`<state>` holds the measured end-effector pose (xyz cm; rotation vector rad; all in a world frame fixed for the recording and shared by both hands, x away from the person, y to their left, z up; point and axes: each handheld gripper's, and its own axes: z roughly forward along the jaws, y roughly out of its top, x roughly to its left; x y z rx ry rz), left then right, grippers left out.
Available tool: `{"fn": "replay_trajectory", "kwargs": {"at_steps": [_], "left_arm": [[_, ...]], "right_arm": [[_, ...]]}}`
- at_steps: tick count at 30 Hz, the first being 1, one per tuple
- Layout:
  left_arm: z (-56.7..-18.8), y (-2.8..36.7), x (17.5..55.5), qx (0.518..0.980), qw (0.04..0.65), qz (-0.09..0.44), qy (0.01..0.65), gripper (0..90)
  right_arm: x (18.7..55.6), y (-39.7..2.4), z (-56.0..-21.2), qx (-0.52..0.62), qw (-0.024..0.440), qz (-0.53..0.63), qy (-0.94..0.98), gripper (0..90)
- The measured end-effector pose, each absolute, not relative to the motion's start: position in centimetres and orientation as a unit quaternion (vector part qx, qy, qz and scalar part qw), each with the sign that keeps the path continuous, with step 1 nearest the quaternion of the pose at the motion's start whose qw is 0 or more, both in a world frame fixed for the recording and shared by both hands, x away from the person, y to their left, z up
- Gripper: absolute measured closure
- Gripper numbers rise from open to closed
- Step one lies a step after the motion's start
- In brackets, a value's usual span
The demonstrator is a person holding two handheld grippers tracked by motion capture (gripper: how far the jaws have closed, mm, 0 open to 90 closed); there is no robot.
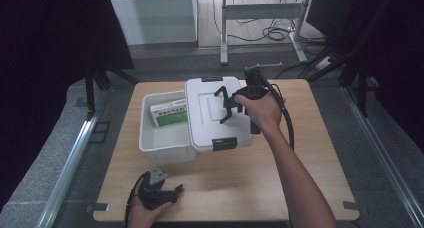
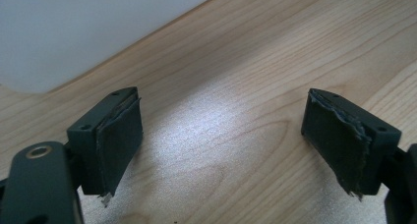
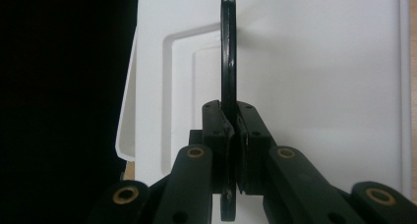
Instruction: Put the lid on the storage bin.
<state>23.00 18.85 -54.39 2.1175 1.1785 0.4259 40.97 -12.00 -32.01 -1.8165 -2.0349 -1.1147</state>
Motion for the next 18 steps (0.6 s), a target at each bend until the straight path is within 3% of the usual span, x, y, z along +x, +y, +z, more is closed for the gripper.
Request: {"fn": "replay_trajectory", "kwargs": {"at_steps": [18], "left_arm": [[-54.4,18.8,23.0,0.812,0.334,0.163,0.450,15.6]], "right_arm": [[41.5,-8.5,-31.5,-0.610,0.110,-0.371,-0.691,84.5]]}}
